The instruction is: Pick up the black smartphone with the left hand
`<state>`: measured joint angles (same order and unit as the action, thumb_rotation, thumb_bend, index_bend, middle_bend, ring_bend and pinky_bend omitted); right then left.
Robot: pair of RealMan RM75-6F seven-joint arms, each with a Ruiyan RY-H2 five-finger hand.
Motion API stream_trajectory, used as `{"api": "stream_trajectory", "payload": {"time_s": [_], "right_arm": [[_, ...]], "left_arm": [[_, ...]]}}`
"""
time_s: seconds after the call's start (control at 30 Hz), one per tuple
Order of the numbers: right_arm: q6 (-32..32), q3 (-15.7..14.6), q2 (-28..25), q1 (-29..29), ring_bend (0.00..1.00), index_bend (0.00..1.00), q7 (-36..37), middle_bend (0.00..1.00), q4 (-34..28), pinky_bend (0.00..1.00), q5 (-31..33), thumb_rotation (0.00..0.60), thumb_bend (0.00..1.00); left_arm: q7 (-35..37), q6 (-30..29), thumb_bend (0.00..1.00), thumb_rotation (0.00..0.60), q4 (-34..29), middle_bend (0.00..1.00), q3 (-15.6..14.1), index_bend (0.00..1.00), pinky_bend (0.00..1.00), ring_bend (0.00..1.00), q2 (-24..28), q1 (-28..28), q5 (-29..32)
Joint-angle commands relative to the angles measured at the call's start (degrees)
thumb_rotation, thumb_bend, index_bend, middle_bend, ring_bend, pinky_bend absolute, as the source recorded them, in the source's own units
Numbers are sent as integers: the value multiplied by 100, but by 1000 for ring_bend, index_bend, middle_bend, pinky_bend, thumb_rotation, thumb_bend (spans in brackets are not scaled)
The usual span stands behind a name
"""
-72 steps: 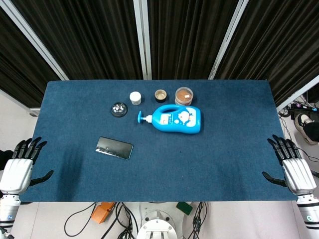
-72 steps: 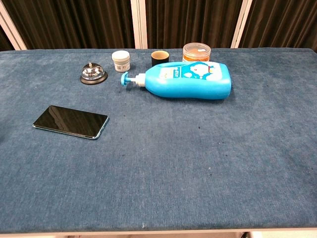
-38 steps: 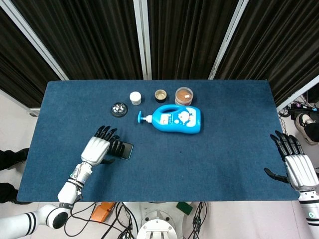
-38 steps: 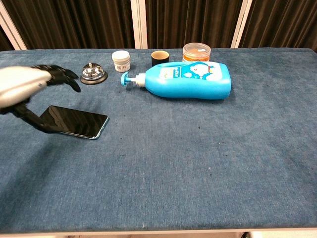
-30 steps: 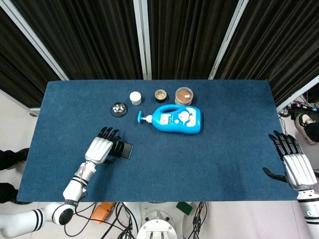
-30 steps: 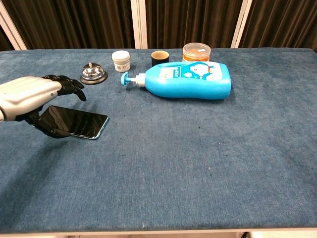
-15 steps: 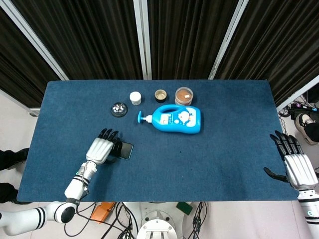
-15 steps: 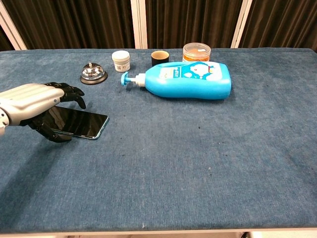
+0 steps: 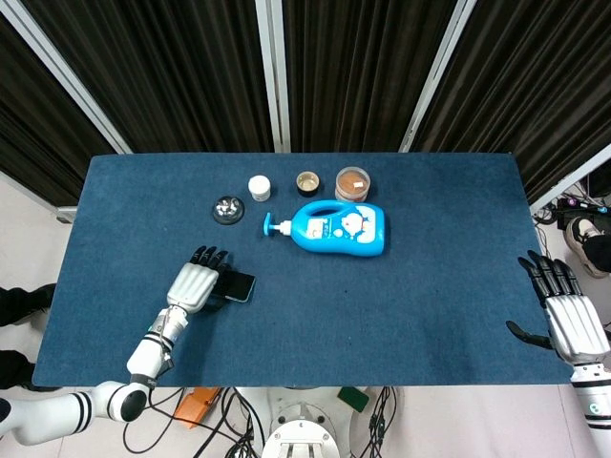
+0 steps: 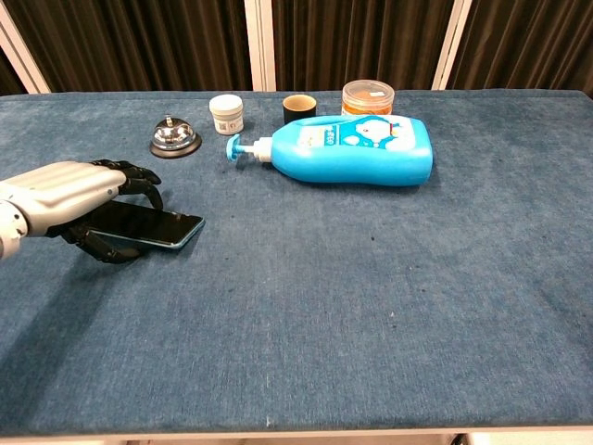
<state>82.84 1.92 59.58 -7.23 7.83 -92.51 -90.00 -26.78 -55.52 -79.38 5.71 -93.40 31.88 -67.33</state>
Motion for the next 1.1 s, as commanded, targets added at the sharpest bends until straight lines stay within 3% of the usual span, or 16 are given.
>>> {"api": "stream_trajectory", "payload": {"time_s": [0.03, 0.3, 0.63, 0.7, 0.93, 1.1], "right_arm": [[-7, 1, -1, 0, 0, 3, 3, 47, 0, 0, 9, 600, 281], [-29, 9, -2, -7, 0, 3, 21, 47, 7, 0, 32, 600, 281], [-61, 7, 26, -28, 0, 3, 83, 47, 63, 0, 24, 600, 281], [-56, 5, 32, -23, 0, 3, 110, 47, 85, 0, 26, 600, 281], [-1, -8, 34, 36, 0, 3, 201, 47, 166, 0, 61, 600, 281], [17, -13, 39, 62, 0, 4, 255, 47, 221, 0, 74, 600, 281]], "left_arm": [[175, -8, 374, 600, 94, 84, 26, 385, 12, 1, -54, 25, -40], [476, -34, 541, 600, -136, 161, -52, 493, 12, 26, 168, 31, -234], [-131, 345, 572, 600, -1276, 177, -190, 497, 12, 42, 959, 193, 366], [-272, 423, 573, 600, -1343, 177, -168, 468, 12, 42, 1016, 288, 545], [-567, 581, 540, 600, -1416, 158, -155, 210, 12, 31, 1122, 568, 927], [-549, 443, 528, 600, -1501, 117, -131, 139, 12, 18, 1215, 622, 985]]}}
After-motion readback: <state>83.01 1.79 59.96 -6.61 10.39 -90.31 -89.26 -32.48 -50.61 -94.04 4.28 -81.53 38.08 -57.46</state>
